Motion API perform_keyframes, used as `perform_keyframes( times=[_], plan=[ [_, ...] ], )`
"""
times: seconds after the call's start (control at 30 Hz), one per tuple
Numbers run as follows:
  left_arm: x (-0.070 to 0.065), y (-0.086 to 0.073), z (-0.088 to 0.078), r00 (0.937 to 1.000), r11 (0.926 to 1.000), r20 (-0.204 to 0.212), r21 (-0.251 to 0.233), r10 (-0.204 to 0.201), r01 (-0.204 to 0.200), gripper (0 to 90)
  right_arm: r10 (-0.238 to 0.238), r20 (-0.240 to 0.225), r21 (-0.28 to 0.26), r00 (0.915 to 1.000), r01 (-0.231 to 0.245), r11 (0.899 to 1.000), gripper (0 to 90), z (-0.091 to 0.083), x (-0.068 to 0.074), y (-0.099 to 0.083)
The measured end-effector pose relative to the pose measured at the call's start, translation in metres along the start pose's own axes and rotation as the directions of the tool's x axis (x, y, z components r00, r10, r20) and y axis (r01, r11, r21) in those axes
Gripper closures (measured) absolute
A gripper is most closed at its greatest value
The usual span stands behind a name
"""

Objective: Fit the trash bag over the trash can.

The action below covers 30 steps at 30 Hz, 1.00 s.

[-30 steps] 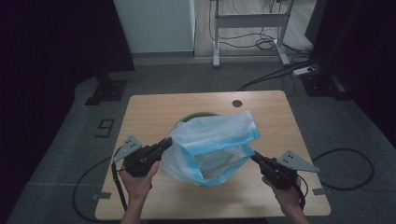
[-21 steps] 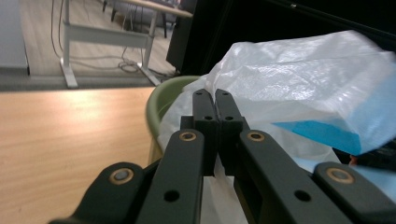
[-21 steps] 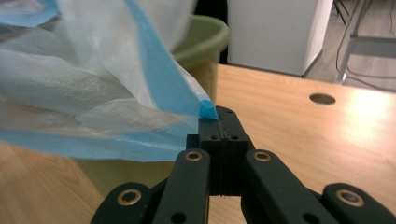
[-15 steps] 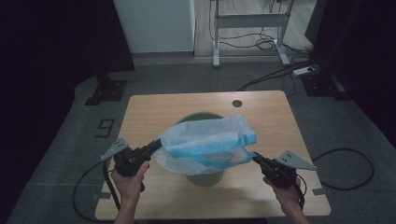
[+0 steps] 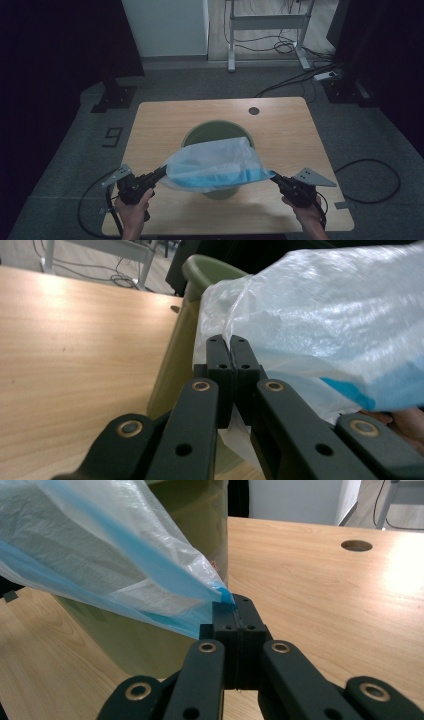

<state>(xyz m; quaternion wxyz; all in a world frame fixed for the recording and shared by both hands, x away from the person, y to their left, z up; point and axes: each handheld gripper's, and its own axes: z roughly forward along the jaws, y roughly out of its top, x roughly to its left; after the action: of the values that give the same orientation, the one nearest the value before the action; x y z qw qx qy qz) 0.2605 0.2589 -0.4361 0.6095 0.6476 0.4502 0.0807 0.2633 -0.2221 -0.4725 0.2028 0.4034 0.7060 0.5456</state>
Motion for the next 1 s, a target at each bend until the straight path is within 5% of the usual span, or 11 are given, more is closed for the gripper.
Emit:
perform_keyframes(
  times=[0.1,0.13,0.17,0.3,0.43,0.63,0.77,0.8,0.83,0.9,1.0],
  plan=[
    [0.000,0.002,0.000,0.9996,0.9999,0.026,0.009,0.011,-0.011,88.8,-0.003,0.004,-0.009,1.0000,0.003,1.000,88.8,0.001,0.000,0.004],
    [-0.007,0.004,0.000,0.9980,0.9986,0.033,0.001,0.053,-0.053,80.9,-0.011,0.004,-0.024,0.9999,0.011,1.000,82.7,0.000,0.002,0.008],
    [-0.007,0.004,0.000,0.9980,0.9986,0.033,0.001,0.053,-0.053,74.5,-0.024,0.010,-0.037,0.9997,0.024,0.999,73.8,-0.002,0.005,0.011],
    [-0.029,0.012,-0.004,0.9910,0.9910,0.025,-0.031,0.131,-0.130,56.0,-0.051,0.007,-0.086,0.9987,0.052,0.995,58.9,-0.009,0.017,0.019],
    [-0.052,0.019,-0.005,0.9765,0.9763,0.015,-0.029,0.215,-0.214,41.6,-0.090,-0.031,-0.162,0.9954,0.084,0.983,45.9,-0.022,0.038,0.027],
    [-0.076,0.024,-0.002,0.9493,0.9491,-0.010,-0.017,0.314,-0.314,35.0,-0.109,-0.058,-0.217,0.9924,0.094,0.972,36.0,-0.032,0.058,0.038],
    [-0.078,0.027,0.002,0.9454,0.9452,-0.011,-0.018,0.326,-0.326,35.1,-0.081,-0.009,-0.205,0.9967,0.077,0.976,38.9,-0.021,0.052,0.047],
    [-0.079,0.027,0.002,0.9431,0.9429,-0.008,-0.023,0.332,-0.332,35.1,-0.058,0.008,-0.209,0.9983,0.058,0.976,53.0,-0.017,0.047,0.052],
    [-0.079,0.027,0.002,0.9431,0.9429,-0.008,-0.023,0.332,-0.332,35.3,-0.058,0.008,-0.209,0.9983,0.058,0.976,53.0,-0.017,0.047,0.052],
    [-0.081,0.027,0.001,0.9373,0.9366,-0.019,-0.037,0.348,-0.348,36.2,-0.064,-0.006,-0.222,0.9979,0.061,0.973,71.3,-0.015,0.043,0.061],
    [-0.086,0.029,0.000,0.9287,0.9278,-0.012,-0.042,0.371,-0.371,37.1,-0.068,-0.012,-0.231,0.9976,0.064,0.971,78.9,-0.014,0.044,0.068]
  ],
)
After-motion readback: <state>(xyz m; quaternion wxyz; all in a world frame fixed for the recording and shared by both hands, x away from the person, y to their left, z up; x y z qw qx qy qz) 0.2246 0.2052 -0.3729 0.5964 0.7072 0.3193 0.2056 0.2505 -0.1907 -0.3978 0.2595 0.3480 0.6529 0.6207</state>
